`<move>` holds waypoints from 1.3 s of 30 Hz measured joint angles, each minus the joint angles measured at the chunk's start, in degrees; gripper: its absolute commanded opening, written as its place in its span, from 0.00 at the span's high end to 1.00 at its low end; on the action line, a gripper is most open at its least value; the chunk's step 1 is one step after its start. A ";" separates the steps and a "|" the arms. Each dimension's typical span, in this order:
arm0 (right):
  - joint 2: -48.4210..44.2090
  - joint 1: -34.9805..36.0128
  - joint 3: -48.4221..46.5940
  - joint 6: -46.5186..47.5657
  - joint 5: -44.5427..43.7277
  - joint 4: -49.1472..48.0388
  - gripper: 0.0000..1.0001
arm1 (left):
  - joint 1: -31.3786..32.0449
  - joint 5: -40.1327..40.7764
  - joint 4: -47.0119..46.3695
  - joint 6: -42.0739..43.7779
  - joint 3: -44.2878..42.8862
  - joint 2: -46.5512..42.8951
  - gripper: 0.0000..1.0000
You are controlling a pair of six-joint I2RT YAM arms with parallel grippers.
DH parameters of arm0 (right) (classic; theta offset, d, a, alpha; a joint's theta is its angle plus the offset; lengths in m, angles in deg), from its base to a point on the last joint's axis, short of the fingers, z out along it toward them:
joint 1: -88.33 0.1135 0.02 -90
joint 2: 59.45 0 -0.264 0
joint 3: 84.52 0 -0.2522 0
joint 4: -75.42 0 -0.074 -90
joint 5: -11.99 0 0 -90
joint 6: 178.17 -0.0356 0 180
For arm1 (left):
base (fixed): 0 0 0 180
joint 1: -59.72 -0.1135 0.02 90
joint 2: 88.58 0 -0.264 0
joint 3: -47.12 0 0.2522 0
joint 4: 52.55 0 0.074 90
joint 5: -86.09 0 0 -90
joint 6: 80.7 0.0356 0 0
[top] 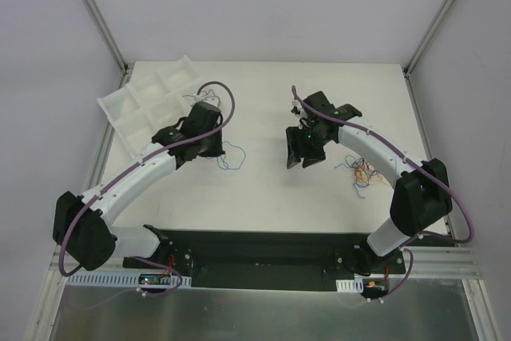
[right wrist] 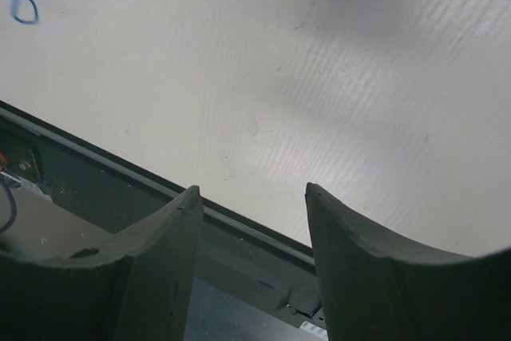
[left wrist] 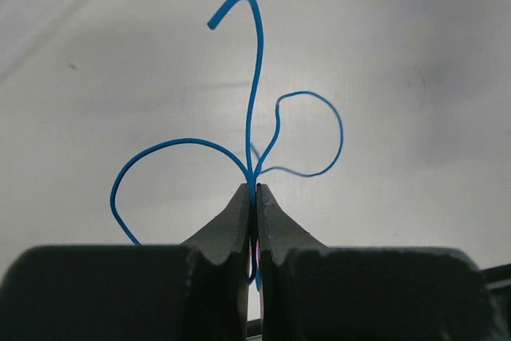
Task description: Untangle the cables
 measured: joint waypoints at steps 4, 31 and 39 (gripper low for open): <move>-1.05 -0.33 0.00 0.37 -0.87 1.11 0.43 | -4.61 4.63 3.34 1.46 -0.59 -5.46 1.00; 7.43 -0.81 -8.81 -4.26 -0.26 9.66 0.43 | -39.54 -6.78 5.84 4.94 -11.17 13.29 1.00; 9.90 -0.81 -11.61 -6.97 -0.09 11.02 0.43 | -44.13 -15.02 5.81 5.01 -11.65 18.82 1.00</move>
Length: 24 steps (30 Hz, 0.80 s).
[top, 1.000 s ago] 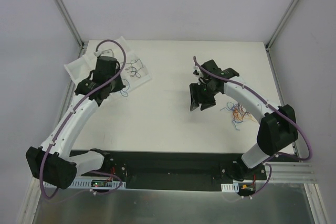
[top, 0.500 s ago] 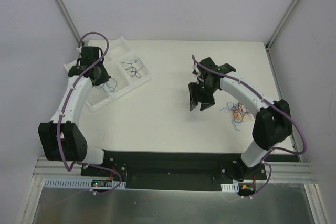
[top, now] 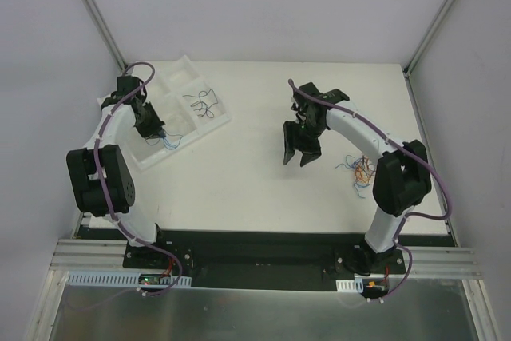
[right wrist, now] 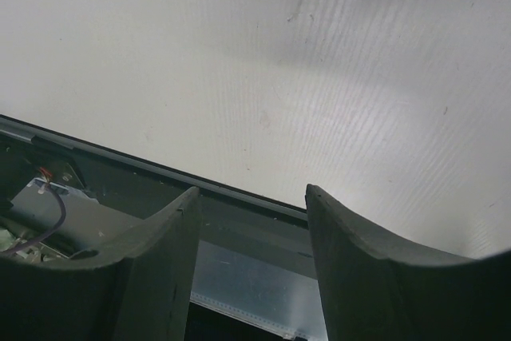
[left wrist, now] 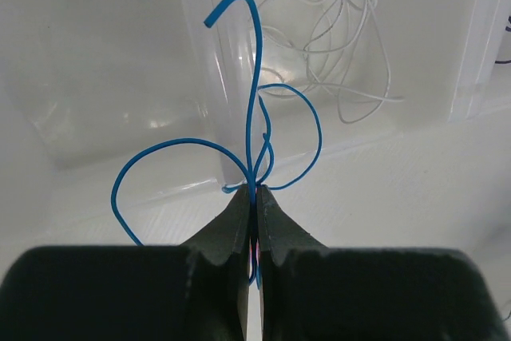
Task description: Untangle the cables
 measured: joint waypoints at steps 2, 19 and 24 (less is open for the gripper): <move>0.66 0.00 -1.01 -0.20 0.00 0.61 0.43 | -0.79 -1.70 -0.02 0.00 -0.48 1.42 1.00; 1.97 -0.22 -2.16 -0.68 0.13 1.20 0.43 | -4.17 -13.94 -0.02 2.56 -1.25 4.02 1.00; 1.84 -1.14 -0.33 -0.17 0.24 0.57 0.43 | -4.17 -15.54 -0.37 2.84 -1.22 2.34 1.00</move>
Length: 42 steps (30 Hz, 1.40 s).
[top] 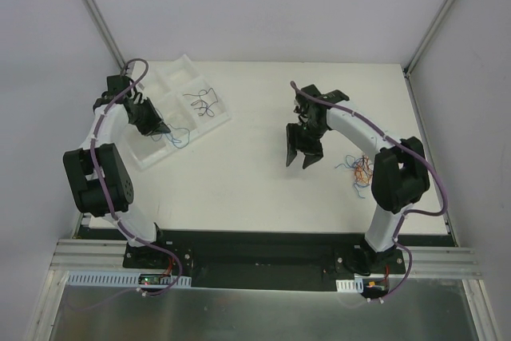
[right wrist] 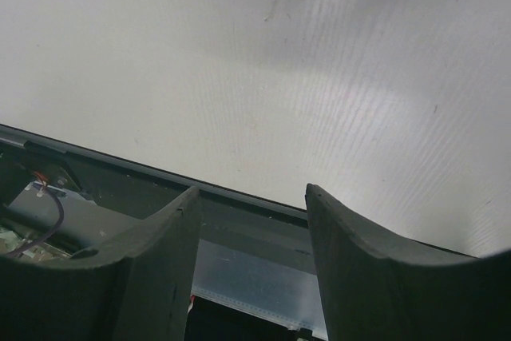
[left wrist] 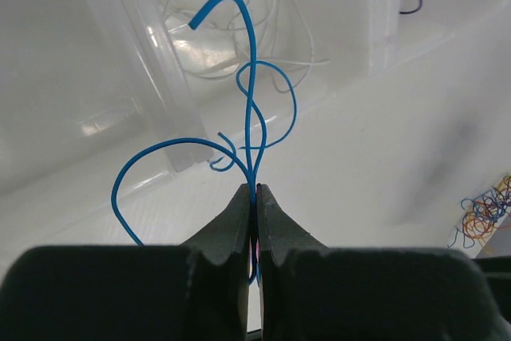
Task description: Untangle the cables
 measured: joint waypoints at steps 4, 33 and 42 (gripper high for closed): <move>-0.20 -1.16 2.03 0.46 0.22 -0.17 0.43 | 0.00 -2.51 -1.68 -0.04 0.02 -2.75 1.00; -5.68 -5.14 8.87 1.99 4.00 -5.01 0.42 | -6.67 18.64 -4.50 1.22 1.81 -12.63 1.00; -6.49 -5.18 9.29 1.38 3.98 -5.14 0.42 | -6.67 13.94 -2.78 1.16 1.18 4.44 1.00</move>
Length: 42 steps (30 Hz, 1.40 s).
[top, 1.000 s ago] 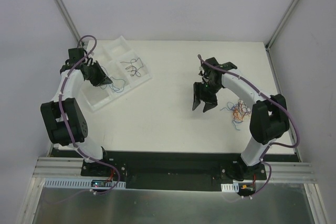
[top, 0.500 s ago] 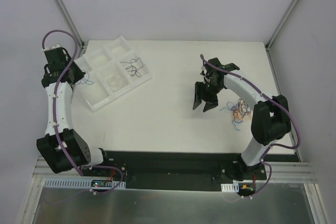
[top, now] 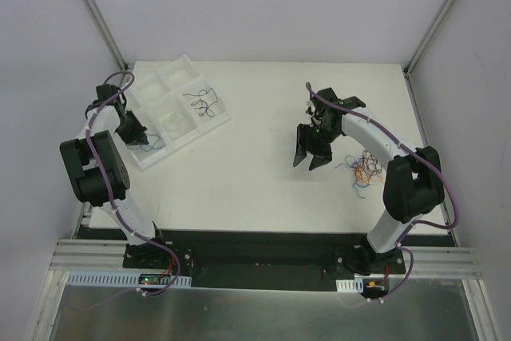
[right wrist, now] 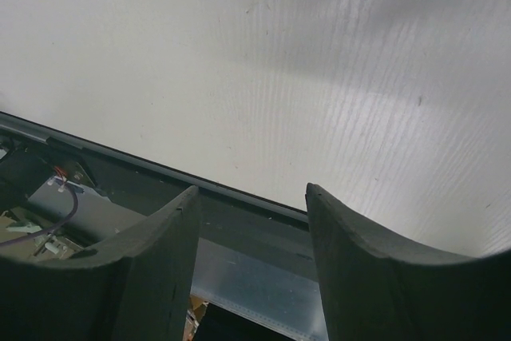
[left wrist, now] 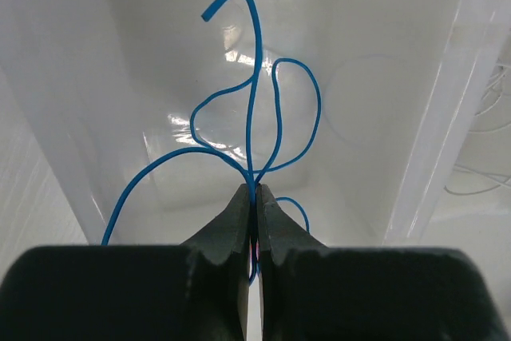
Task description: Untangle the cables
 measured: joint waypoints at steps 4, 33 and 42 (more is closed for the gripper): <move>-0.04 0.00 -0.11 -1.36 -0.02 0.31 0.42 | 0.00 0.04 0.66 0.07 -1.64 1.25 0.70; 7.17 0.37 -13.88 -7.61 -4.96 6.80 0.42 | 6.05 -7.78 1.92 -9.86 1.42 -17.29 0.23; 6.69 -4.94 -13.07 -6.84 -9.86 7.98 0.41 | 21.33 -9.73 2.60 -6.93 -3.82 -15.89 0.23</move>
